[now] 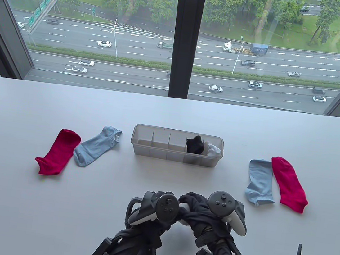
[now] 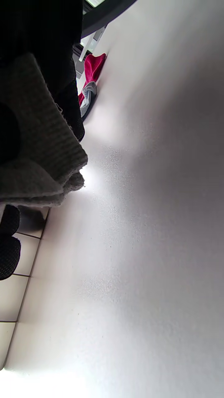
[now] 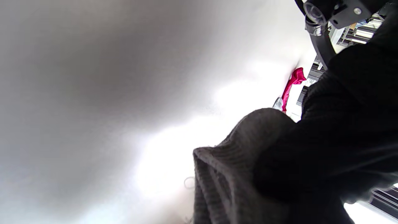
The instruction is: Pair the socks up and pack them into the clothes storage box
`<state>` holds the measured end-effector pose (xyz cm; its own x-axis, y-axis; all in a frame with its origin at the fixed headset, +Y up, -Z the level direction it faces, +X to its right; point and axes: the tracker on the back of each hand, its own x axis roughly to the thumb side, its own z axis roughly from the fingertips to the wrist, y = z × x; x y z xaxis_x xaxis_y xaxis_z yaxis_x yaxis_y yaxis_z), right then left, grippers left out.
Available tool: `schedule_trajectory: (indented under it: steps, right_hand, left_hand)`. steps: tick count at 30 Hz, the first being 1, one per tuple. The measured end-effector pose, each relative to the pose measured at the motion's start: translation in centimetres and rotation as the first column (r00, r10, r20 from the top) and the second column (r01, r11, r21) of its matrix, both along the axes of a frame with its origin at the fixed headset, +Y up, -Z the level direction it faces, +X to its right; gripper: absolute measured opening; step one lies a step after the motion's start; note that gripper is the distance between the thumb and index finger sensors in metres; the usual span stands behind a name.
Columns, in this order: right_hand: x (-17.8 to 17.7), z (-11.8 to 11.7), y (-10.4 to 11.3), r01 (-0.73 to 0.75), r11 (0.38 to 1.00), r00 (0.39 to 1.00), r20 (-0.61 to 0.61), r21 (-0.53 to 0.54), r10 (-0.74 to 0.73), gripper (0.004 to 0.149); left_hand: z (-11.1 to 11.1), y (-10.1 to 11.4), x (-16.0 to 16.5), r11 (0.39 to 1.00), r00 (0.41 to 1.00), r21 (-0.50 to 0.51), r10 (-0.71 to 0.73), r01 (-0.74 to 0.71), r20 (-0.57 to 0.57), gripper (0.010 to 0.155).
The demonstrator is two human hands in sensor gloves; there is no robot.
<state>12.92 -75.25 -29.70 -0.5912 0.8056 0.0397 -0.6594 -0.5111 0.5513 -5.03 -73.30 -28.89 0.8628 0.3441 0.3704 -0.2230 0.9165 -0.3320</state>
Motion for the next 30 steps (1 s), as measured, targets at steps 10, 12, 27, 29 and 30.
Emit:
schedule_trajectory:
  steps: [10, 12, 27, 29, 30]
  right_hand:
    - [0.3, -0.1, 0.0, 0.062, 0.998, 0.991, 0.122, -0.030, -0.058, 0.053]
    - [0.3, -0.1, 0.0, 0.145, 0.986, 0.982, 0.131, -0.083, -0.134, 0.055]
    - [1.1, 0.1, 2.6, 0.033, 0.981, 0.980, 0.185, 0.193, -0.070, 0.054]
    - [0.7, 0.3, 2.8, 0.085, 0.981, 0.982, 0.151, 0.171, -0.112, 0.054]
    - [0.3, 0.5, 3.0, 0.114, 0.981, 0.981, 0.138, 0.158, -0.137, 0.054]
  left_hand:
    - [0.3, 1.1, -0.7, 0.986, 0.990, 0.159, 0.065, -0.044, -0.129, 0.071]
    - [0.3, 1.4, -0.6, 0.988, 0.992, 0.143, 0.076, -0.061, -0.099, 0.060]
    - [0.2, 2.4, -0.5, 0.986, 0.993, 0.118, 0.118, -0.115, -0.018, 0.077]
    - [-0.2, 1.9, -0.4, 0.992, 0.993, 0.052, 0.114, -0.113, -0.027, 0.087]
    - [-0.2, 1.9, -0.4, 0.994, 0.995, 0.046, 0.097, -0.095, -0.037, 0.088]
